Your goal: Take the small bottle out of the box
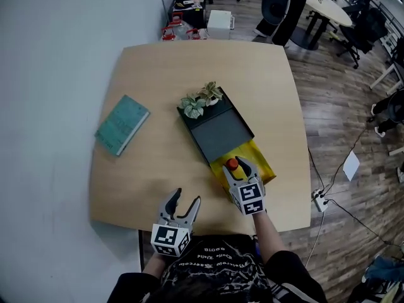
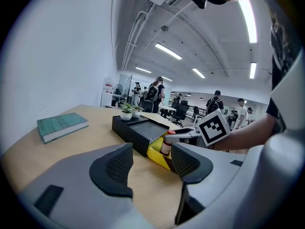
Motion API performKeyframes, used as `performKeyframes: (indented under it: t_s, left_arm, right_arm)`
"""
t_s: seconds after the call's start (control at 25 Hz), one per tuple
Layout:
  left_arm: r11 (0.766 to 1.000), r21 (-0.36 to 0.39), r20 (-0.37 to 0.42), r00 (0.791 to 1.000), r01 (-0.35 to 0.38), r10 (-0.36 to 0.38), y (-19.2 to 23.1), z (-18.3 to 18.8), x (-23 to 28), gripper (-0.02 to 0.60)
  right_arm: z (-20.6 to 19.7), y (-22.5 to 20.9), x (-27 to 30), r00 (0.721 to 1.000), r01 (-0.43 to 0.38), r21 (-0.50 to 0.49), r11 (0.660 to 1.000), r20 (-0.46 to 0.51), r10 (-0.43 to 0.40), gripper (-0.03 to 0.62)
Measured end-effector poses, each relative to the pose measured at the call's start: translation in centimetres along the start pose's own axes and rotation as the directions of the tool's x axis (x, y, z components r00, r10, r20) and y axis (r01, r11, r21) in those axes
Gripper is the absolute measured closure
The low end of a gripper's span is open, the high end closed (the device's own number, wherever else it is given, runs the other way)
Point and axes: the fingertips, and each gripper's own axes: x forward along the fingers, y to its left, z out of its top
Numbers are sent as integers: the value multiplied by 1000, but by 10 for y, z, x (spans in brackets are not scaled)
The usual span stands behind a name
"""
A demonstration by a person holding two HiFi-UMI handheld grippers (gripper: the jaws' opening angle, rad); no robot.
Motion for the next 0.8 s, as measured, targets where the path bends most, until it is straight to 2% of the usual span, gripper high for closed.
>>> performKeyframes:
  t_s: [0.12,0.16,0.44,0.8]
  left_arm:
    - [1000,6,-1,1000,-4,4,-1,2,0,325]
    - [1000,12,0,1000,-3,3,-2,3,0,325]
    - [999,42,-19,1000,8,-7,-10,0,1,325]
    - [1000,15,-15,1000,12,-12,-3,-3,-2,325]
  right_arm:
    - [0,-3,2,1000,0,-4,1000,-3,0,394]
    - [0,-4,2,1000,2,-12,1000,-4,-2,428]
    - [0,-4,2,1000,-8,-23,1000,-9,7,436]
    - [16,-1,-22,1000,15,-61,998,10,-14,437]
